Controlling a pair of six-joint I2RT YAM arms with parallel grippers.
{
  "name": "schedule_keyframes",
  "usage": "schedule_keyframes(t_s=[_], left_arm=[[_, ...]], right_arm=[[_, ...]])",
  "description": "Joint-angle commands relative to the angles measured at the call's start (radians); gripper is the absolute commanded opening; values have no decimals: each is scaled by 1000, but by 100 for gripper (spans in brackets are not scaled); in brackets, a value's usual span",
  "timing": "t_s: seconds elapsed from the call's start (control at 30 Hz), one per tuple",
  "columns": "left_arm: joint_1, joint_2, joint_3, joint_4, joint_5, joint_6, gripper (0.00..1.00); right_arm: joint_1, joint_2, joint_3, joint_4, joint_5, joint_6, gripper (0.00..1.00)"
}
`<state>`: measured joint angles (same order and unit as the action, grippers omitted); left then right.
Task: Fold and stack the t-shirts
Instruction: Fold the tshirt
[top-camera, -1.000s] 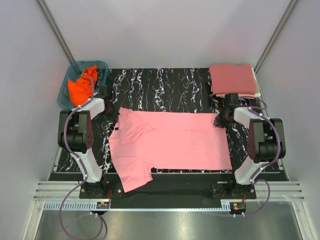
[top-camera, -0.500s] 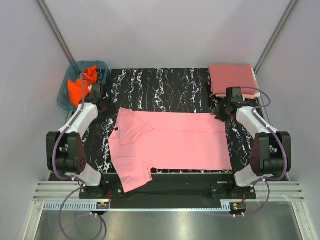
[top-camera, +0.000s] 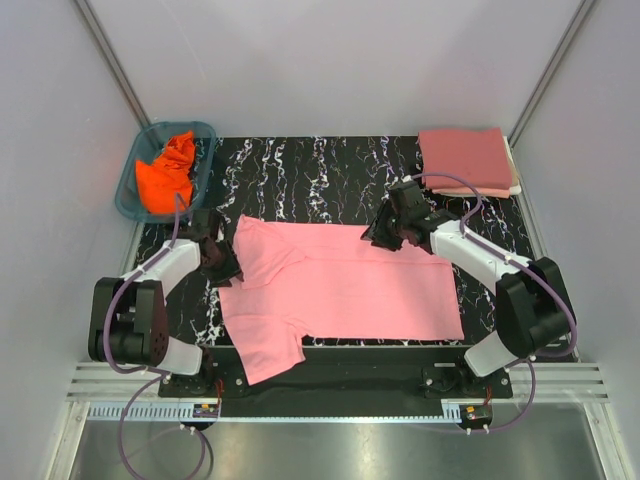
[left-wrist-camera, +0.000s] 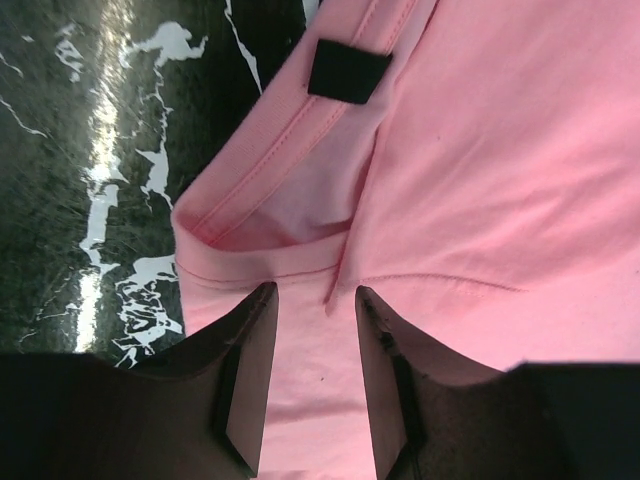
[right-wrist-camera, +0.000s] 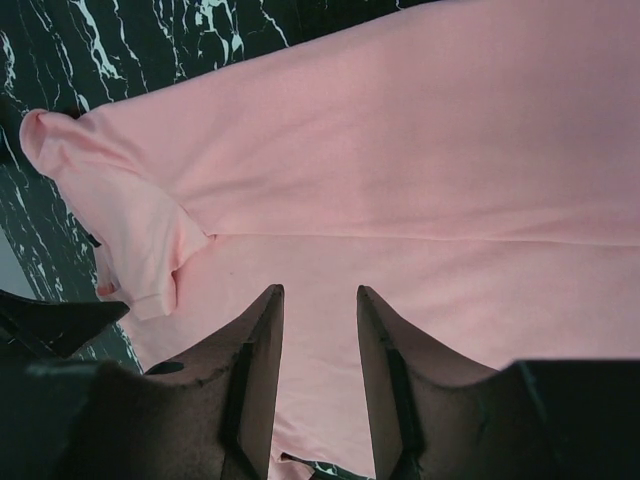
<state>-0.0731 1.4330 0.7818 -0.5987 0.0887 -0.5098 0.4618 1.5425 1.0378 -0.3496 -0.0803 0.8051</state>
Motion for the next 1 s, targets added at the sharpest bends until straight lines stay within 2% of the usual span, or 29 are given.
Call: schedule_keyframes(t_s=[0.0, 0.7, 0.8, 0.97], left_arm=[[-10, -16, -3, 66, 31, -22, 42], [-60, 13, -27, 91, 5, -67, 37], [-65, 26, -35, 99, 6, -72, 31], [-65, -2, 8, 99, 14, -70, 9]], right_arm=[[29, 5, 45, 43, 1, 22, 42], [72, 73, 54, 70, -3, 39, 42], [81, 71, 57, 73, -3, 45, 43], [107, 77, 74, 83, 10, 45, 43]])
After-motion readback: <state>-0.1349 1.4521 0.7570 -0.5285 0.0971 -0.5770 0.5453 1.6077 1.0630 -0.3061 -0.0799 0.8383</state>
